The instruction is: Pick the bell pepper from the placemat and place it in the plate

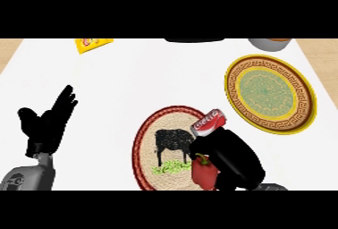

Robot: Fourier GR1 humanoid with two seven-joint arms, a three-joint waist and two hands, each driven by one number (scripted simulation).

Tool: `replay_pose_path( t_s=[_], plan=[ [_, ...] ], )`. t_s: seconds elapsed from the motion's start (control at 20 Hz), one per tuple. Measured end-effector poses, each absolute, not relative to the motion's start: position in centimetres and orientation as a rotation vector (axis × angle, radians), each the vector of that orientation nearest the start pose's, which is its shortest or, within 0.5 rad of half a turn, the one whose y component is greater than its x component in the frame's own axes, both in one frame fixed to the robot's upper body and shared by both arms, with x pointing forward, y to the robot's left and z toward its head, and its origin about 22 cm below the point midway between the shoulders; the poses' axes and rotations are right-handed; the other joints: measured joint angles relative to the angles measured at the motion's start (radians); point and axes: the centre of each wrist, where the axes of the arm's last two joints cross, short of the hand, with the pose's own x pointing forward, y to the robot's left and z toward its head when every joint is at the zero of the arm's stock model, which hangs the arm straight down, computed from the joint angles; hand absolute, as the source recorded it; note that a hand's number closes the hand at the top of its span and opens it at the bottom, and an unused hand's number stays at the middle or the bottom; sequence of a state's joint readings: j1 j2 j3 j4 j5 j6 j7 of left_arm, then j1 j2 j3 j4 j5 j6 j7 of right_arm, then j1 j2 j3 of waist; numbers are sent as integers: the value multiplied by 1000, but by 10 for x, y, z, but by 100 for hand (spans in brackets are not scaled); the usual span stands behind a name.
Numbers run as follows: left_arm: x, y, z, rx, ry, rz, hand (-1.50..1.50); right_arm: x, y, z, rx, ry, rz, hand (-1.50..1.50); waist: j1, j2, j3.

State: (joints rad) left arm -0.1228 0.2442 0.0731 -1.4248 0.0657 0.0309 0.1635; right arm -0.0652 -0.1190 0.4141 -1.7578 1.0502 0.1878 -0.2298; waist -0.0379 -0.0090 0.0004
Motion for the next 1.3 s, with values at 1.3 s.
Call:
replay_pose_path(
  t_s=[1.3],
  plan=[
    [286,287,20,162,-1407,-87,0,325,-337,94,-830,-1750,747,150,47,13,0]
  ],
)
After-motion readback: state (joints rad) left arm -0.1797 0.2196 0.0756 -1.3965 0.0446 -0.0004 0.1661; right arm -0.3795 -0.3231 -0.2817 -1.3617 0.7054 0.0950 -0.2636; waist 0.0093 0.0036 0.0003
